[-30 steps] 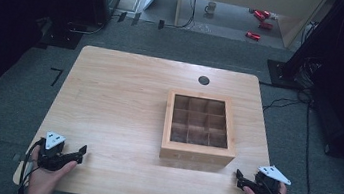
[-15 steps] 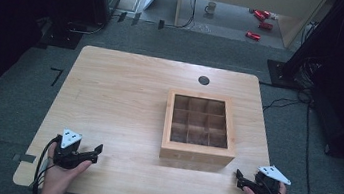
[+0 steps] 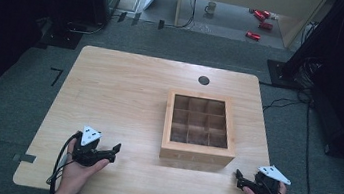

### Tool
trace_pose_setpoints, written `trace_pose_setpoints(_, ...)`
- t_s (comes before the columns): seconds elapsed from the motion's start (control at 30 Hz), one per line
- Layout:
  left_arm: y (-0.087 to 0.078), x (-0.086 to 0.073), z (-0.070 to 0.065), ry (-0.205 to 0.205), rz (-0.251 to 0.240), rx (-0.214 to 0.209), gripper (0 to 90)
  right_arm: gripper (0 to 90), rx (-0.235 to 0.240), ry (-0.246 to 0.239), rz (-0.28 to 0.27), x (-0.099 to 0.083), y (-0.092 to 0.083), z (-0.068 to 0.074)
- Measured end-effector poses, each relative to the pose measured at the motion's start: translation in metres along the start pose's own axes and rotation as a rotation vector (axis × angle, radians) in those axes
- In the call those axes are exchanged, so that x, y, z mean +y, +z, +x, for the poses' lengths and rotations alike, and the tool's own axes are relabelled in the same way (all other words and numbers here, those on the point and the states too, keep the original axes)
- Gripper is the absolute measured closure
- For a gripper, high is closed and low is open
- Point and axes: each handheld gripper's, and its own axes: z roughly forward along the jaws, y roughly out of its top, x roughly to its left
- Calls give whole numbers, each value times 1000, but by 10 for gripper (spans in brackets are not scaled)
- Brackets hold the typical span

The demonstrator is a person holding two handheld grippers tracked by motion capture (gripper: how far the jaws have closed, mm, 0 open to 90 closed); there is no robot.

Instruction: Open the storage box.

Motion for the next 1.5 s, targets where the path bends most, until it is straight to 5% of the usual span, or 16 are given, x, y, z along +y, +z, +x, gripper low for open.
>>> trace_pose_setpoints(1.33, 32, 25, -79, 82, 20, -166, 170, 89, 7, -3, 6, 0, 0, 0)
trace_pose_setpoints(1.5, 35, 26, -88, 105, 21, -188, 243, 88, 8, -3, 6, 0, 0, 0)
